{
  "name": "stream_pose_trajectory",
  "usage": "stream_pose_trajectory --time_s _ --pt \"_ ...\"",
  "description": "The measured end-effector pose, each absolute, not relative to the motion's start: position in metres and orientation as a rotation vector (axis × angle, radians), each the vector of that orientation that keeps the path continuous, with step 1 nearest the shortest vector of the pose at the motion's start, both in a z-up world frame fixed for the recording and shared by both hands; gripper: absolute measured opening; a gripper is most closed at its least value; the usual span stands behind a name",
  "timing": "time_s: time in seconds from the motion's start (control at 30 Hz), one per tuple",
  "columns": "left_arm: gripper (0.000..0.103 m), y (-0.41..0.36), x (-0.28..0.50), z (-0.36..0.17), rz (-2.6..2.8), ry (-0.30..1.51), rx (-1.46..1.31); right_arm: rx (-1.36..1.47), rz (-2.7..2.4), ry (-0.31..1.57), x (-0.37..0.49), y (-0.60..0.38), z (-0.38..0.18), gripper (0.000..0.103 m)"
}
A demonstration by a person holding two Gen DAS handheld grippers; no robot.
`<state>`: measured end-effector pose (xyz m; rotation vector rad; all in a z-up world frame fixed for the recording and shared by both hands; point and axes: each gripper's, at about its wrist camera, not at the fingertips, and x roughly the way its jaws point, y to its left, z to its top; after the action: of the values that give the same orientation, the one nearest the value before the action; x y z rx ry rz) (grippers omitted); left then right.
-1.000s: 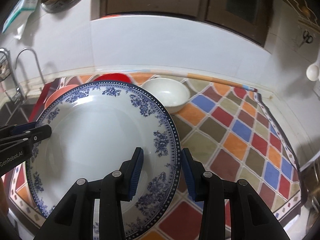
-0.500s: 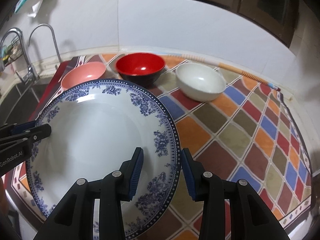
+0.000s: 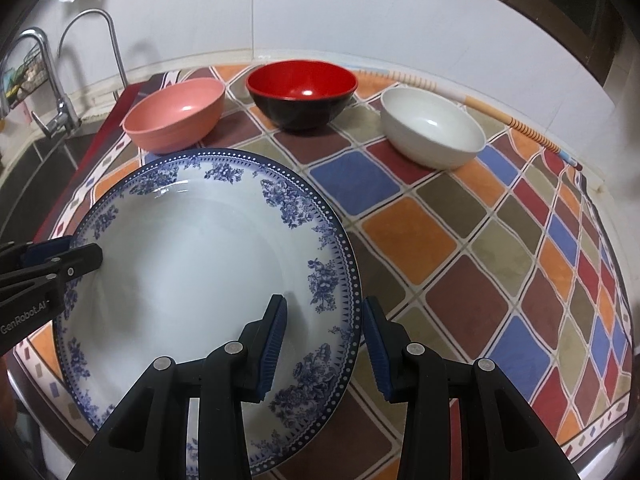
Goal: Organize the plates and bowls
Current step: 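Lower the blue-rimmed plate onto the green plate and open both grippers, then move both grippers to the rim of the pink bowl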
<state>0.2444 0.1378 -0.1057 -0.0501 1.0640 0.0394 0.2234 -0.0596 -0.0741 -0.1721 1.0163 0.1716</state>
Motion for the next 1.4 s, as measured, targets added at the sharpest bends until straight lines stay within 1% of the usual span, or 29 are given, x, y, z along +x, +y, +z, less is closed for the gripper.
stream_pose_trajectory --time_s 0.5,0.53,0.6,0.63,0.67,0.7,0.73,0.87,1.17,1.4 --pt "0.037 0.136 0.247 -0.113 0.044 1.081 -0.046 -0.188 0.175 1.033 0.227 -0.058 -0.084 0.04" --pt "0.039 0.136 0.248 -0.113 0.042 1.08 -0.043 -0.192 0.174 1.03 0.227 -0.057 -0.084 0.04" --pt "0.047 0.136 0.248 -0.111 0.043 1.074 -0.039 -0.194 0.178 1.029 0.226 -0.057 -0.084 0.041" --pt "0.054 0.136 0.247 -0.11 0.044 1.066 -0.033 -0.191 0.18 1.031 0.226 -0.057 -0.084 0.042" --pt "0.058 0.135 0.247 -0.108 0.046 1.058 -0.023 -0.183 0.185 1.036 0.227 -0.058 -0.083 0.044" --pt "0.058 0.135 0.247 -0.106 0.05 1.05 -0.017 -0.175 0.19 1.039 0.227 -0.058 -0.083 0.052" --pt "0.058 0.136 0.247 -0.104 0.052 1.045 -0.017 -0.171 0.19 1.039 0.227 -0.059 -0.083 0.058" --pt "0.063 0.137 0.246 -0.092 0.04 1.019 -0.024 -0.168 0.167 1.011 0.226 -0.06 -0.075 0.06" --pt "0.064 0.147 0.248 -0.058 0.048 0.909 -0.008 -0.107 0.204 0.916 0.228 -0.056 -0.042 0.06" --pt "0.064 0.168 0.267 -0.038 0.078 0.844 0.005 -0.079 0.275 0.849 0.246 -0.038 -0.021 0.06"
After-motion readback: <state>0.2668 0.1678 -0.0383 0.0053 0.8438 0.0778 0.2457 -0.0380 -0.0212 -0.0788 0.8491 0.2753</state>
